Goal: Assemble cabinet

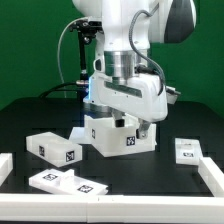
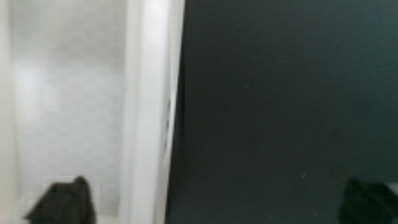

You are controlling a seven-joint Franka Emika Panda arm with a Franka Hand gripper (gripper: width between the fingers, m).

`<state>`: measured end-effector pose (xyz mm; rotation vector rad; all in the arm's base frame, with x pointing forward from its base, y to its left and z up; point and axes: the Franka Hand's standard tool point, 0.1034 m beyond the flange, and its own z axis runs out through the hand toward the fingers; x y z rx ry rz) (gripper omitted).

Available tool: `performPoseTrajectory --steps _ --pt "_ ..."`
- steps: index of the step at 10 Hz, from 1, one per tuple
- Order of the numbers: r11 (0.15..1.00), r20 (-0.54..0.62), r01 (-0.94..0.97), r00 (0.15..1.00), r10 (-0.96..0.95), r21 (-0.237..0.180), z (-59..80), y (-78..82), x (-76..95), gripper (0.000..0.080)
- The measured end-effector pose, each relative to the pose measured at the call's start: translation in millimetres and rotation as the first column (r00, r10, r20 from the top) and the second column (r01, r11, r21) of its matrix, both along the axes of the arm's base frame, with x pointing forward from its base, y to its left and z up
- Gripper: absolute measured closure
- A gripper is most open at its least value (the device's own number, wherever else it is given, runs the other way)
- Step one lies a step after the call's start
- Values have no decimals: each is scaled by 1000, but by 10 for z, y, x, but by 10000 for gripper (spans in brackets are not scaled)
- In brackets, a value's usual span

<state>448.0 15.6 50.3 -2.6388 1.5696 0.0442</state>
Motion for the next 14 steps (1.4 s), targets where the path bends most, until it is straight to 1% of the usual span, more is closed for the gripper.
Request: performPoseTrajectory --steps 2,3,4,5,7,8,9,10,11,12,14 --pt "1000 1 -6 1000 6 4 -2 10 -3 407" --pt "1000 1 -13 1000 13 4 -3 12 -4 407" --pt "1000 1 -18 1000 18 4 -3 13 -4 592" --pt "1000 2 -26 1000 26 4 -3 13 -3 715" --pt "1000 -3 -29 1000 29 9 1 3 -3 717" --pt "999 -33 17 999 -16 36 47 -89 62 717" --pt "996 -32 77 997 -76 49 110 -189 250 717" --pt "988 -19 134 991 -133 72 150 -258 477 717" --pt "985 -32 147 989 -145 95 178 -211 563 717" --pt "987 -34 124 992 -122 97 175 -117 555 717" --pt "988 -35 117 993 -114 97 158 -125 544 715"
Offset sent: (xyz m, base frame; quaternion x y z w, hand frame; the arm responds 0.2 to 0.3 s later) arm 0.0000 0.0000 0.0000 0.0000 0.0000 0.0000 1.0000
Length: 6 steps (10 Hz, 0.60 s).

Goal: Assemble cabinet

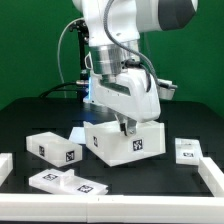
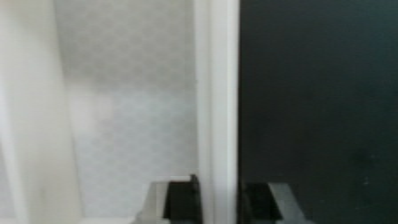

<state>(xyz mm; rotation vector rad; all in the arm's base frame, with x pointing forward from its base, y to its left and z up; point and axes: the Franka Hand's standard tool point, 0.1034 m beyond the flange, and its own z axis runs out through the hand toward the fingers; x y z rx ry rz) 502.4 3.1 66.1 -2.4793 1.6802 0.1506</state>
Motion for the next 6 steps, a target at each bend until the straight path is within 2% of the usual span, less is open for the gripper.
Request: performPoseTrajectory --steps 2,4,6 --pt "1000 -7 12 1000 -12 2 -27 11 42 715" --pt "999 10 42 999 -42 4 -127 44 499 715" --pt "994 31 107 994 -107 0 -119 247 922 715"
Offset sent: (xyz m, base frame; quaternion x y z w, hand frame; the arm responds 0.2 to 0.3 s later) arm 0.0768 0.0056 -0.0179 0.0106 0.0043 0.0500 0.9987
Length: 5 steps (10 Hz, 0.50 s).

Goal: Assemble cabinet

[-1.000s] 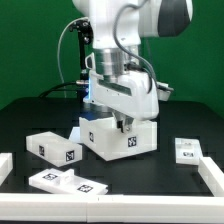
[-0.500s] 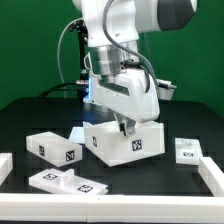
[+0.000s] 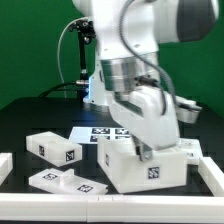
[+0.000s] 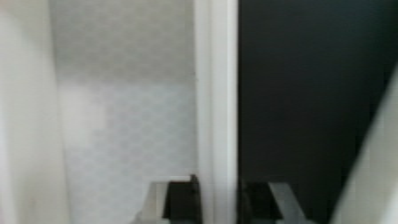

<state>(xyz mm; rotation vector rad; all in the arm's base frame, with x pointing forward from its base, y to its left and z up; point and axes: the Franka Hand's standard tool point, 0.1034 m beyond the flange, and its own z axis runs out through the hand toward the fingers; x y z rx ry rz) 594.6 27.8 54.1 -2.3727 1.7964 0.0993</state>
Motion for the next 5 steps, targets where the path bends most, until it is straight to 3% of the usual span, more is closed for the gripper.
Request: performPoseTrajectory --steps 5 --pt "999 3 -39 999 39 5 -15 -17 -61 715"
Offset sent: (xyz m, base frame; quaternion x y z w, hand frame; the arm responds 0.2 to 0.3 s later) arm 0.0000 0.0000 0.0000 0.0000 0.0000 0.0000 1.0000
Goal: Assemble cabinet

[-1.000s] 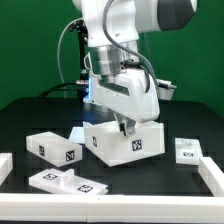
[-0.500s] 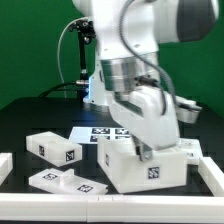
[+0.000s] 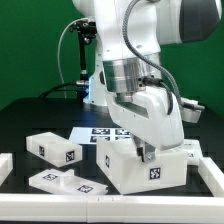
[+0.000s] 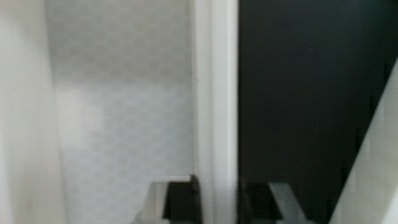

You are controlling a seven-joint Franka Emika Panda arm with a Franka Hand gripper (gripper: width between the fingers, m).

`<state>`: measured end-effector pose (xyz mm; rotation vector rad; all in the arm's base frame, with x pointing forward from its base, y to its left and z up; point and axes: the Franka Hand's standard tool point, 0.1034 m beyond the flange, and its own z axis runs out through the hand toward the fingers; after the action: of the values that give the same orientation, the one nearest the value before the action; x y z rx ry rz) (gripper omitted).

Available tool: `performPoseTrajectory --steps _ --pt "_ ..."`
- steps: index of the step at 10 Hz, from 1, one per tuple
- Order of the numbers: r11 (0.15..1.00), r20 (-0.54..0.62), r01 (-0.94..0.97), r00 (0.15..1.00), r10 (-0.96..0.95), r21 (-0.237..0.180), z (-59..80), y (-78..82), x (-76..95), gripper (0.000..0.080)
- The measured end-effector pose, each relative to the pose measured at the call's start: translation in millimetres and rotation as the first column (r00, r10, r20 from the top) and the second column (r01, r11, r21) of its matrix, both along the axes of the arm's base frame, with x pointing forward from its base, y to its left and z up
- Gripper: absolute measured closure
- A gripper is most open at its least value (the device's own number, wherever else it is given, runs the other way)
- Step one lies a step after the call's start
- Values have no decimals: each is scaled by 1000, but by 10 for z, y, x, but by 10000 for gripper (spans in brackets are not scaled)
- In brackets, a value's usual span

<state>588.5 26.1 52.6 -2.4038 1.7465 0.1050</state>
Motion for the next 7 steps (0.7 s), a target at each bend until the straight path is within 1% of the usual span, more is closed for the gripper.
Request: performPoseTrajectory --steps 1,2,3,4,5,7 --pt "1000 -17 18 1000 -18 10 -5 31 100 715" --pt "1000 -8 24 1000 -24 18 -1 64 334 715" --pt "999 9 38 999 -38 20 5 106 517 715" --pt "998 -9 60 998 -60 31 3 199 595 715" --pt "996 -49 72 996 -69 46 3 285 608 714" --pt "994 -70 96 993 -92 52 2 321 614 714"
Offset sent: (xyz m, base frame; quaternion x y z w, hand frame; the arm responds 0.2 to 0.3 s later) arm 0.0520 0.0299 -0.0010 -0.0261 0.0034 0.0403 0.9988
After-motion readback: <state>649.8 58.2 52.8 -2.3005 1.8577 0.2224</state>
